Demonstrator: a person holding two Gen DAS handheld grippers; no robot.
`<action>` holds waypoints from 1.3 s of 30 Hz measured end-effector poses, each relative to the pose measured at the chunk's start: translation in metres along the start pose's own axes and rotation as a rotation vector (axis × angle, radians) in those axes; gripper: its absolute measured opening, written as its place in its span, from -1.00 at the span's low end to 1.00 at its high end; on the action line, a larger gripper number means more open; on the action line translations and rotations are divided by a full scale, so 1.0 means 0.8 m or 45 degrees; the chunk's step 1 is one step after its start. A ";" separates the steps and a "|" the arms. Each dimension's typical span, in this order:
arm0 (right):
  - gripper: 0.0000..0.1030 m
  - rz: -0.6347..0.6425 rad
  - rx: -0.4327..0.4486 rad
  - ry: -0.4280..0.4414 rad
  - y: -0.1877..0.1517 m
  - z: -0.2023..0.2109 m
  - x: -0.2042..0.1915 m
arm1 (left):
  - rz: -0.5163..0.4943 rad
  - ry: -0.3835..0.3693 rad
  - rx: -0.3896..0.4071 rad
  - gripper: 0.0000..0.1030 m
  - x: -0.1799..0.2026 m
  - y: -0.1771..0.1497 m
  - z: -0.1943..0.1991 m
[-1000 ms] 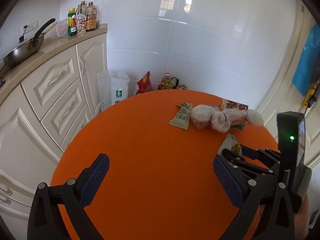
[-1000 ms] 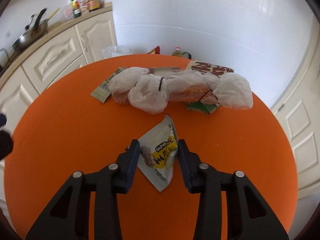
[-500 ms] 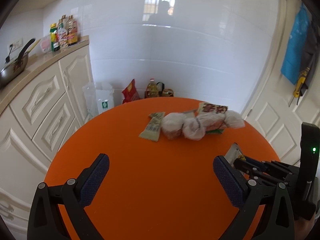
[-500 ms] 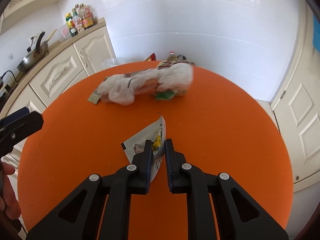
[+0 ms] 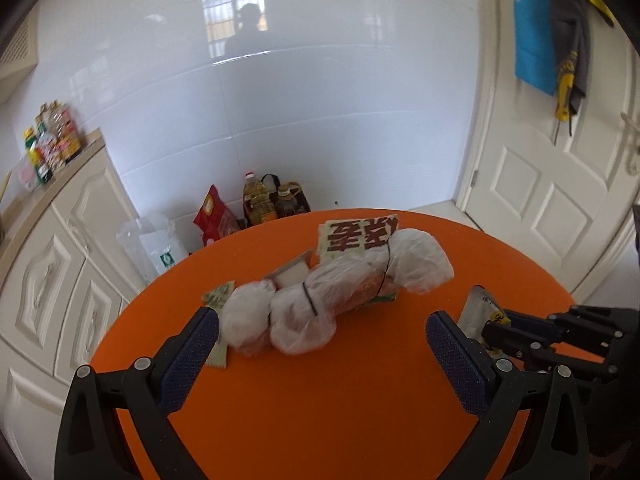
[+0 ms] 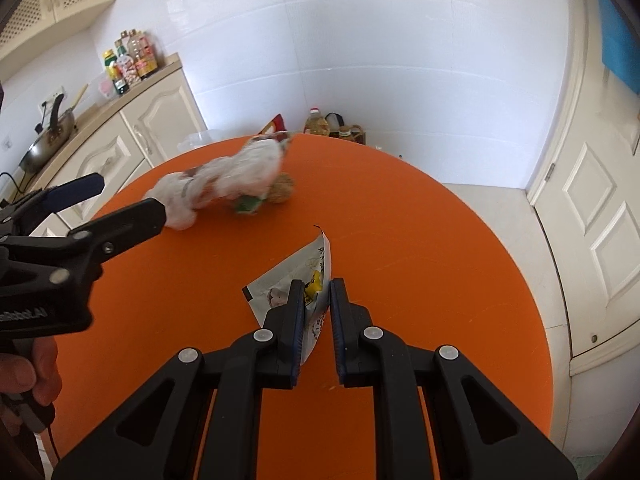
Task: Collect trash
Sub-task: 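Grasp the white snack wrapper with the right tool while the left tool grasps the white plastic bags, then lift both items and carry them to the blue bin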
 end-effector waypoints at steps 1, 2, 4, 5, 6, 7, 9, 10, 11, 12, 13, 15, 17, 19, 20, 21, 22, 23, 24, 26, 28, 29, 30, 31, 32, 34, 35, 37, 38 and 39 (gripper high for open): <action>-0.77 -0.006 -0.007 0.000 0.002 -0.004 0.004 | -0.036 0.004 -0.003 0.98 0.003 0.002 -0.008; -0.77 -0.011 -0.011 -0.001 0.003 -0.006 0.008 | -0.082 0.012 -0.008 0.96 0.004 0.008 -0.021; -0.77 -0.021 -0.015 -0.001 0.006 -0.009 0.016 | -0.160 0.019 -0.020 0.96 0.008 0.017 -0.043; -0.77 -0.024 -0.017 -0.001 0.007 -0.010 0.019 | -0.206 0.018 -0.027 0.89 0.010 0.020 -0.055; -0.77 -0.025 -0.018 -0.002 0.008 -0.012 0.019 | -0.256 0.011 -0.034 0.83 0.013 0.023 -0.066; -0.77 -0.026 -0.021 -0.005 0.009 -0.013 0.021 | -0.303 -0.001 -0.044 0.64 0.017 0.023 -0.075; -0.77 -0.038 -0.028 -0.006 0.009 -0.017 0.025 | -0.403 -0.032 -0.088 0.22 0.028 0.022 -0.095; -0.77 -0.043 -0.029 -0.007 0.009 -0.017 0.023 | -0.445 -0.059 -0.110 0.00 0.033 0.019 -0.105; -0.77 -0.045 -0.029 -0.006 0.008 -0.017 0.024 | -0.459 -0.074 -0.119 -0.09 0.036 0.018 -0.111; -0.77 -0.045 -0.028 -0.006 0.008 -0.016 0.024 | -0.462 -0.086 -0.123 -0.13 0.036 0.016 -0.116; -0.77 -0.043 -0.027 -0.008 0.007 -0.015 0.025 | -0.456 -0.102 -0.120 -0.22 0.036 0.015 -0.118; -0.77 -0.044 -0.027 -0.008 0.006 -0.013 0.025 | -0.417 -0.140 -0.119 -0.25 0.032 0.016 -0.117; -0.77 -0.048 -0.024 -0.006 0.006 -0.009 0.026 | -0.347 -0.194 -0.100 -0.27 0.024 0.018 -0.111; -0.77 -0.052 -0.021 -0.002 0.006 -0.004 0.026 | -0.286 -0.248 -0.088 -0.28 0.019 0.018 -0.102; -0.78 -0.054 -0.017 -0.002 0.005 -0.001 0.026 | -0.272 -0.252 -0.081 -0.29 0.016 0.020 -0.099; -0.77 -0.055 -0.013 0.001 0.004 0.003 0.027 | -0.258 -0.256 -0.070 -0.29 0.014 0.019 -0.094; -0.77 -0.058 -0.010 0.003 0.003 0.007 0.027 | -0.234 -0.269 -0.059 -0.30 0.011 0.020 -0.091; -0.77 -0.062 -0.005 0.005 0.002 0.012 0.028 | -0.201 -0.290 -0.048 -0.31 0.008 0.020 -0.087; -0.77 -0.067 0.000 0.007 0.001 0.017 0.030 | -0.160 -0.317 -0.036 -0.31 0.005 0.021 -0.081; -0.77 -0.073 0.010 0.013 -0.003 0.028 0.032 | -0.097 -0.355 -0.008 -0.32 -0.004 0.018 -0.074; -0.77 -0.072 0.022 0.011 -0.008 0.041 0.033 | -0.051 -0.371 0.011 -0.33 -0.014 0.012 -0.063; -0.77 -0.074 0.030 0.013 -0.010 0.048 0.034 | -0.031 -0.379 0.020 -0.34 -0.015 0.009 -0.060; -0.77 -0.075 0.037 0.013 -0.012 0.055 0.036 | -0.007 -0.392 0.030 -0.34 -0.015 0.006 -0.057; -0.77 -0.075 0.047 0.010 -0.014 0.063 0.037 | 0.018 -0.406 0.039 -0.34 -0.016 0.003 -0.053; -0.77 -0.076 0.058 0.010 -0.016 0.072 0.038 | 0.035 -0.413 0.048 -0.35 -0.017 0.000 -0.046; -0.77 -0.077 0.079 0.009 -0.021 0.090 0.040 | 0.069 -0.428 0.066 -0.36 -0.015 -0.009 -0.032; -0.77 -0.074 0.088 0.006 -0.023 0.097 0.041 | 0.081 -0.437 0.075 -0.36 -0.013 -0.013 -0.026; -0.77 -0.073 0.109 0.003 -0.027 0.114 0.041 | 0.093 -0.456 0.088 -0.37 -0.016 -0.020 -0.005; -0.77 -0.071 0.122 -0.001 -0.030 0.125 0.042 | 0.089 -0.461 0.096 -0.38 -0.012 -0.024 0.001; -0.77 -0.068 0.135 -0.002 -0.032 0.134 0.042 | 0.086 -0.463 0.104 -0.39 -0.008 -0.031 0.015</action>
Point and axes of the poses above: each gripper's, at about its wrist camera, not at the fingertips, and z roughly against the way its jaws point, x to its right, y to its top, the point moved 4 cm from there along -z, roughly the way its jaws point, and after that the axes turned 7 degrees about -y, right-handed, at the moved point
